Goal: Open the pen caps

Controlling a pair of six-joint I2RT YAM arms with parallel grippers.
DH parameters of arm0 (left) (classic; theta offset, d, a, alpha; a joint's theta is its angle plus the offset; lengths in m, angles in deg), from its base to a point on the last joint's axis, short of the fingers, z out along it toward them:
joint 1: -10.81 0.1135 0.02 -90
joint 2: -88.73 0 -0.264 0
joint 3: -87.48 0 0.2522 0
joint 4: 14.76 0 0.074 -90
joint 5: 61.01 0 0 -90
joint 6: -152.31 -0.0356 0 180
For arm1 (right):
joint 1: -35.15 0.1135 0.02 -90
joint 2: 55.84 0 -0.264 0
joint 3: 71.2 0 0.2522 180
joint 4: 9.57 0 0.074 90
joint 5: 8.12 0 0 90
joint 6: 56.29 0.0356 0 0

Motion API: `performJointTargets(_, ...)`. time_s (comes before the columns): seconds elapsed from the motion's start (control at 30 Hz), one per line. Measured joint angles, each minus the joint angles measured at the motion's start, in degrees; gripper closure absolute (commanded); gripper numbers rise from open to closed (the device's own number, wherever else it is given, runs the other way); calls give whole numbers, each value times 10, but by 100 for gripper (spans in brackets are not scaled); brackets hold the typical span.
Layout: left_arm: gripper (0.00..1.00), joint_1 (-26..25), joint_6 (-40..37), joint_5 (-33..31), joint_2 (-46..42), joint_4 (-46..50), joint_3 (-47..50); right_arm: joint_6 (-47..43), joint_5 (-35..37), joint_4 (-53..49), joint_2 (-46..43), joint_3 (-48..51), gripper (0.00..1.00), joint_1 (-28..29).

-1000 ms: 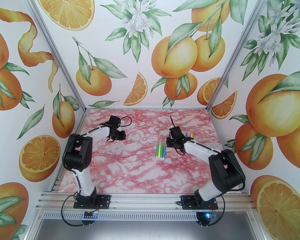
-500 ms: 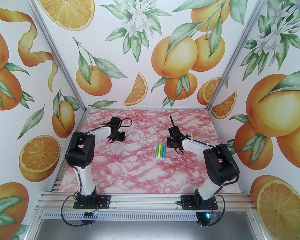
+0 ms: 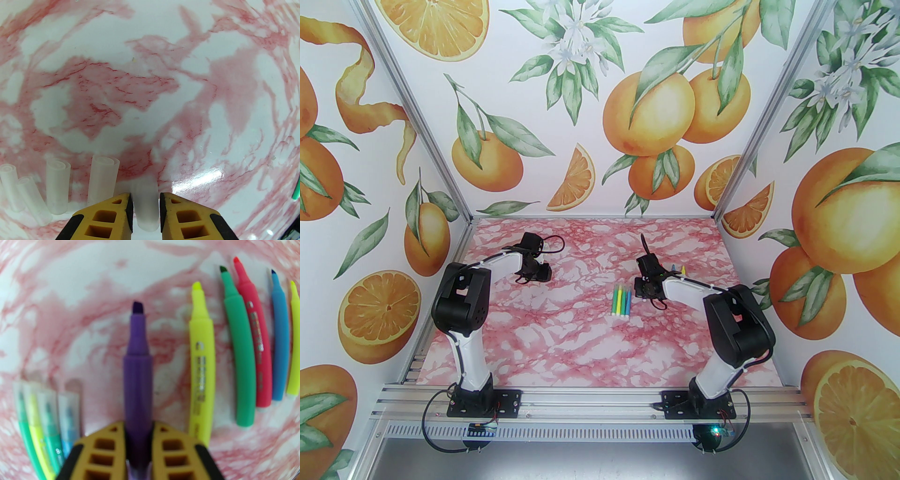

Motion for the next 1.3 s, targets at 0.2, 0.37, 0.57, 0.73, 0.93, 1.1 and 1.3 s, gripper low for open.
performJointTargets(0.2,68,0,-1,9,0,0,0,0,0,-3,6,0,89,0)
performJointTargets(0.37,65,0,-1,31,-5,0,0,0,0,-4,7,0,88,0)
performJointTargets(0.57,57,0,1,35,-55,0,1,0,0,-7,13,-7,85,0)
performJointTargets(0.73,55,0,1,37,-99,-5,2,0,0,-11,14,-10,83,0)
performJointTargets(0.93,50,0,0,44,-132,-17,37,-1,-1,-19,17,-16,72,0)
performJointTargets(1.1,41,0,0,46,-163,-29,48,-2,-1,-25,17,-16,67,0)
performJointTargets(1.3,39,0,1,50,-188,-43,73,-2,-1,-49,-9,-16,64,3)
